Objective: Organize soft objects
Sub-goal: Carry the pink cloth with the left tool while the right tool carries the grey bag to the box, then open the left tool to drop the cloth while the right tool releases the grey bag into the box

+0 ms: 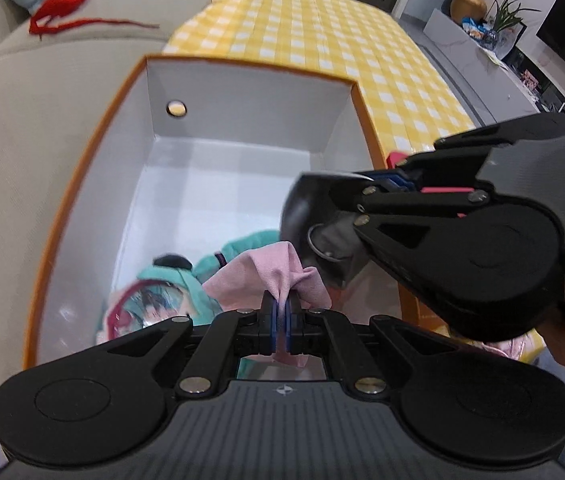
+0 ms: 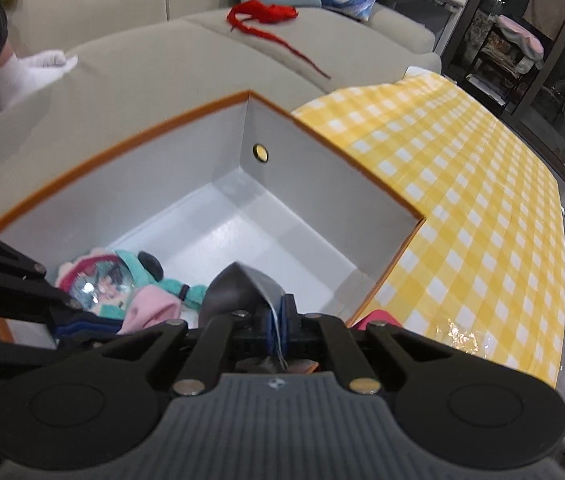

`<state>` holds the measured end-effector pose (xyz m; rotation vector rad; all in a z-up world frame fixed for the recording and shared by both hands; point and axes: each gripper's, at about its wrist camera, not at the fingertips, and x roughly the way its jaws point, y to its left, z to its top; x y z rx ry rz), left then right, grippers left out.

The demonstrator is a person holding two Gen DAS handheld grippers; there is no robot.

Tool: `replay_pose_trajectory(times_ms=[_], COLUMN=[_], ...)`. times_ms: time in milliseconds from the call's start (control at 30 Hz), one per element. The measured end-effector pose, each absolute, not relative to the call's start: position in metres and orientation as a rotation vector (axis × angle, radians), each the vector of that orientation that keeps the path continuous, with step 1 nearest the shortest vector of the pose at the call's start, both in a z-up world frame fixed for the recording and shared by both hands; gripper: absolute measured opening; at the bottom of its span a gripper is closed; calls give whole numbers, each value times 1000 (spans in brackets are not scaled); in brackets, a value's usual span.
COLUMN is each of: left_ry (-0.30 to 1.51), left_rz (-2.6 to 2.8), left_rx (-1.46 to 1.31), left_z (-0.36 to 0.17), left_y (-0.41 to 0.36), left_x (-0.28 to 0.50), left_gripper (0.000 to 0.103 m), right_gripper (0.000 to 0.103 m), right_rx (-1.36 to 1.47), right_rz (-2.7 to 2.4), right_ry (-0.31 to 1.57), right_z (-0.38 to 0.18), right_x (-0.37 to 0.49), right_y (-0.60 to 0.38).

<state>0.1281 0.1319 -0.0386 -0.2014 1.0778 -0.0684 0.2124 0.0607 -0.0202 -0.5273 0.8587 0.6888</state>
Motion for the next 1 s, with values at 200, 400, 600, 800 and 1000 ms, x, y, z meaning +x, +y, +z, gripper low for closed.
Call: replay_pose_trajectory(times_ms=[200, 400, 600, 800, 1000], left_ry=[1152, 1199, 1196, 1167, 1114], left_rz=[-98, -93, -50, -49, -28], left_rx=[-229, -225, -167, -173, -169], left_z=[-52, -58, -53, -38, -21], left_y=[132, 127, 123, 124, 121], left_x=[130, 131, 128, 118, 109], left_gripper=[5, 8, 44, 65, 74], right_gripper=[3, 15, 33, 38, 45], right_rx=[-575, -582, -589, -565, -546], right_rz=[707, 713, 722, 717, 705], right_ry=[879, 906, 887, 880, 857], right_z=[-36, -41, -35, -25, -12], right_x=[215, 215, 210, 207, 199], right_y=[66, 65, 62, 55, 45])
